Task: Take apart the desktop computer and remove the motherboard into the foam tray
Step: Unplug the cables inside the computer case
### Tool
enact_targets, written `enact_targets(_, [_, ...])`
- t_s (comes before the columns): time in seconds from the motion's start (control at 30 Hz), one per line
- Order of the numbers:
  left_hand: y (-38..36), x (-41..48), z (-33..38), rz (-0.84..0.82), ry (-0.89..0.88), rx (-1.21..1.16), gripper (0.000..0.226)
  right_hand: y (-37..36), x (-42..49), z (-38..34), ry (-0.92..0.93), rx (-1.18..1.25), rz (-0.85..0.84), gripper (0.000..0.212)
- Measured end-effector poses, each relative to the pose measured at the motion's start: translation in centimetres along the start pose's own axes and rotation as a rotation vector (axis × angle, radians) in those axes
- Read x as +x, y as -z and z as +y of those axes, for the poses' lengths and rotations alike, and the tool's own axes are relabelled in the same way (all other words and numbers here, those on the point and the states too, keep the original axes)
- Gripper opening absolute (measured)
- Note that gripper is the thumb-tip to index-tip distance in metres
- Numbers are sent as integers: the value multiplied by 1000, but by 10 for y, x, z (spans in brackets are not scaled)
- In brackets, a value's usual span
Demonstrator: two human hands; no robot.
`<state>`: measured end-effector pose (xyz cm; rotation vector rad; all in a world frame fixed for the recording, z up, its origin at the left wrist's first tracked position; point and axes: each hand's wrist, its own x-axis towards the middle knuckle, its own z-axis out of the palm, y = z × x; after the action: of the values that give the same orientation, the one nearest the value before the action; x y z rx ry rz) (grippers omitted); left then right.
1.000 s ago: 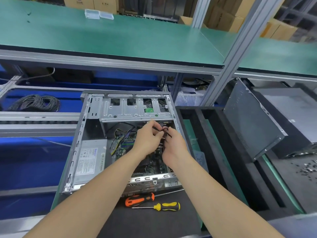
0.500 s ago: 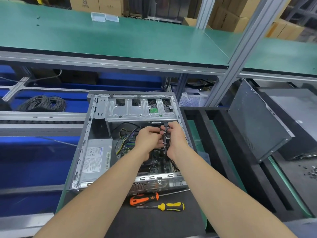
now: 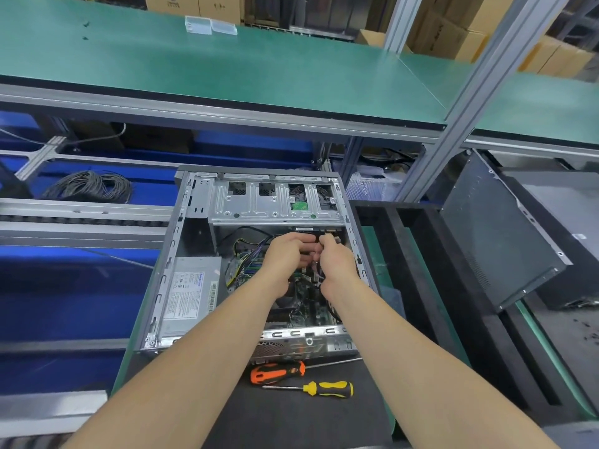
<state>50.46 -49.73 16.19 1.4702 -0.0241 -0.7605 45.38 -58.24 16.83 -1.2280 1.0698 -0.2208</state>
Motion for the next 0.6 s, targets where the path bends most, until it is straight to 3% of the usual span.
enact_targets(0.13, [1, -10, 6, -47, 23, 11, 39, 9, -13, 0, 52, -70, -91, 39])
enact_targets(0.27, [10, -18, 9, -258, -9, 168, 66, 26, -31, -15, 40, -305, -182, 38])
enact_targets(0.4, [15, -26, 10, -454, -236, 483, 50, 39, -54, -34, 120, -415, -331, 19])
enact_targets(0.5, [16, -29, 13, -384, -351, 464, 35, 46, -65, -51, 204, -572, -418, 23])
enact_targets(0.6, [24, -28, 19, -335, -403, 503, 40, 48, -69, -62, 206, -606, -498, 43])
